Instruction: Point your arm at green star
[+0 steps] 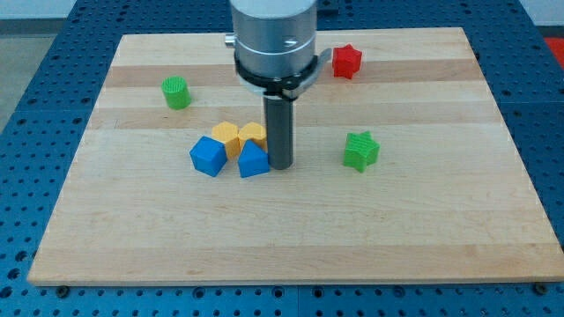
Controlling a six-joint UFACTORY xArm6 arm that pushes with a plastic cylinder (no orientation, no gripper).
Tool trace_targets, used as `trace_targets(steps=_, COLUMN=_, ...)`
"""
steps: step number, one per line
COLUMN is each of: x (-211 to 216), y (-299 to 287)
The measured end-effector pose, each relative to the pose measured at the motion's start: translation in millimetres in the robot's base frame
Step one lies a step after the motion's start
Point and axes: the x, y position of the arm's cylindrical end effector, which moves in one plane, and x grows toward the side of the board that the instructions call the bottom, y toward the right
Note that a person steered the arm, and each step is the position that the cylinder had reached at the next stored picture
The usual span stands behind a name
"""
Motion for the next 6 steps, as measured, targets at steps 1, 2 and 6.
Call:
trace_targets(steps=1, x=0, y=-13)
trace_targets(steps=2, x=0, y=-9)
trace_targets(steps=6, x=20, y=131)
